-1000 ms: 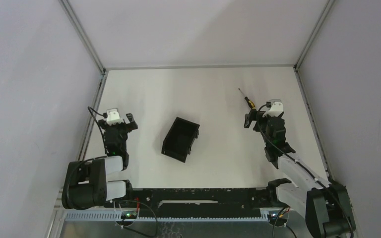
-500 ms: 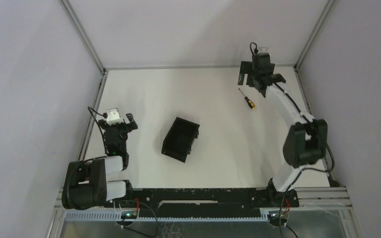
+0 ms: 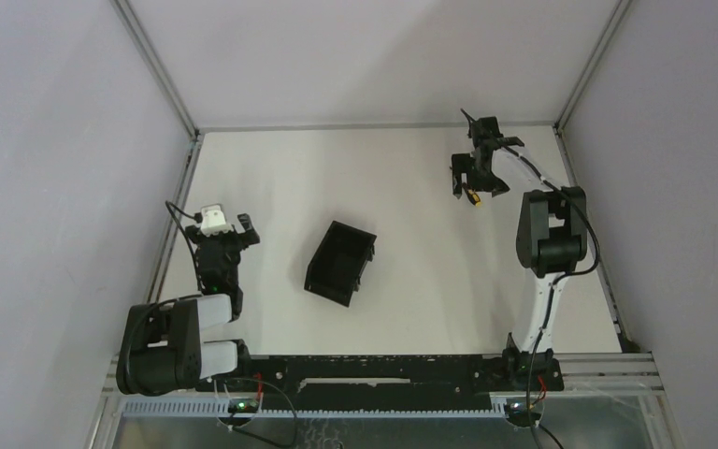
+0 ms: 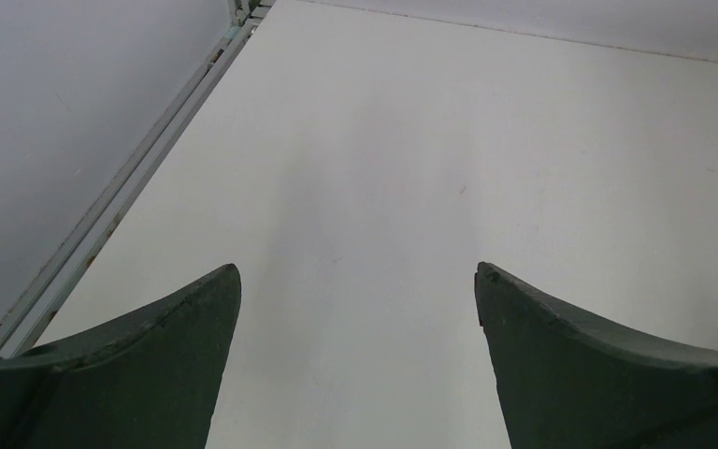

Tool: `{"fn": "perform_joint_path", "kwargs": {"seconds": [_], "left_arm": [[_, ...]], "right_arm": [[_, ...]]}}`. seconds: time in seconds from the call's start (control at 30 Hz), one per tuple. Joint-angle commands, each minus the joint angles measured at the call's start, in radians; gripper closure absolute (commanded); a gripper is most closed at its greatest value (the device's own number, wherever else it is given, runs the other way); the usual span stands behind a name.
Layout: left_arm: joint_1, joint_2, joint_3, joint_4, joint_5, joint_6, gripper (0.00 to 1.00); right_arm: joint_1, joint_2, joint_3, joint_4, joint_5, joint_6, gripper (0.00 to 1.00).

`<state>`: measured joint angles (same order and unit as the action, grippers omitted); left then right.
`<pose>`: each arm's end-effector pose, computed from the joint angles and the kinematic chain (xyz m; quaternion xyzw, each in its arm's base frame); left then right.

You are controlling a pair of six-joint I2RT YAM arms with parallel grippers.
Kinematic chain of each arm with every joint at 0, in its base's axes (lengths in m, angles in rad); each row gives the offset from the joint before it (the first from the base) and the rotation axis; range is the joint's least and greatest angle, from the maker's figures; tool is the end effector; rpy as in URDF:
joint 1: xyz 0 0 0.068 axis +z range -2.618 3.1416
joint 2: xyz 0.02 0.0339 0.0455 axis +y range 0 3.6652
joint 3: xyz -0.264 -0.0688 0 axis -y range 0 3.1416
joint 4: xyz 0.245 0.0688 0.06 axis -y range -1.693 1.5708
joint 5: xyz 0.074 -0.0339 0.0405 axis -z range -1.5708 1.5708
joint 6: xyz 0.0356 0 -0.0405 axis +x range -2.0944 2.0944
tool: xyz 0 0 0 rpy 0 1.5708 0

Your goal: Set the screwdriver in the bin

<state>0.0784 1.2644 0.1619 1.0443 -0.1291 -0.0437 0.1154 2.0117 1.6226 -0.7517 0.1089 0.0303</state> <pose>0.2126 0.0213 0.1673 -0.0885 0.7218 0.0588 0.6839 0.4253 0.0454 0.2154 -0.0299 0.9751 -0.0375 0.2163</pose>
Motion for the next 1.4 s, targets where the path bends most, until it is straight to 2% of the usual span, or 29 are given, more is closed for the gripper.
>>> {"fn": "perform_joint_path", "kwargs": {"seconds": [0.0,0.13,0.27,0.37,0.43,0.5,0.53,0.63,0.77,0.83,0.9,1.07,1.2,1.37], "left_arm": [[-0.007,-0.007,0.025,0.024,-0.01,0.019,0.0],[-0.006,-0.006,0.026,0.023,-0.01,0.019,0.0],[-0.007,-0.007,0.026,0.024,-0.01,0.019,0.0],[-0.007,-0.007,0.026,0.024,-0.01,0.02,0.0],[-0.006,-0.007,0.025,0.024,-0.009,0.019,0.0],[-0.008,-0.007,0.026,0.024,-0.01,0.019,0.0],[-0.006,-0.007,0.027,0.024,-0.01,0.019,0.0],[-0.007,-0.007,0.026,0.024,-0.01,0.019,0.0],[-0.006,-0.007,0.025,0.025,-0.009,0.019,0.0],[-0.006,-0.007,0.025,0.024,-0.01,0.02,0.0],[-0.006,-0.006,0.025,0.023,-0.01,0.02,0.0],[-0.007,-0.006,0.025,0.024,-0.011,0.02,0.0],[-0.007,-0.007,0.025,0.024,-0.01,0.019,0.0],[-0.007,-0.007,0.025,0.024,-0.01,0.019,0.0]], "right_arm": [[-0.012,0.062,0.038,0.04,-0.02,-0.064,0.0],[-0.024,0.143,0.104,0.053,-0.056,-0.073,0.03],[-0.026,0.219,0.163,0.032,-0.075,-0.049,0.19],[-0.026,0.245,0.181,0.022,-0.074,-0.035,0.41],[-0.025,0.239,0.181,0.022,-0.071,-0.035,0.64],[-0.025,0.218,0.181,0.018,-0.06,-0.026,0.95],[-0.025,0.201,0.181,0.014,-0.059,-0.017,1.0],[-0.019,0.12,0.167,0.003,-0.059,0.02,1.0],[0.021,-0.031,0.101,-0.018,-0.018,0.188,1.0],[0.073,-0.124,0.015,-0.013,0.031,0.273,1.0],[0.147,-0.216,-0.066,0.006,0.08,0.364,1.0],[0.392,-0.398,-0.221,0.099,0.058,0.588,1.0],[0.623,-0.422,-0.261,0.2,0.072,0.64,1.0],[0.784,-0.384,-0.262,0.247,0.114,0.708,1.0]]}}
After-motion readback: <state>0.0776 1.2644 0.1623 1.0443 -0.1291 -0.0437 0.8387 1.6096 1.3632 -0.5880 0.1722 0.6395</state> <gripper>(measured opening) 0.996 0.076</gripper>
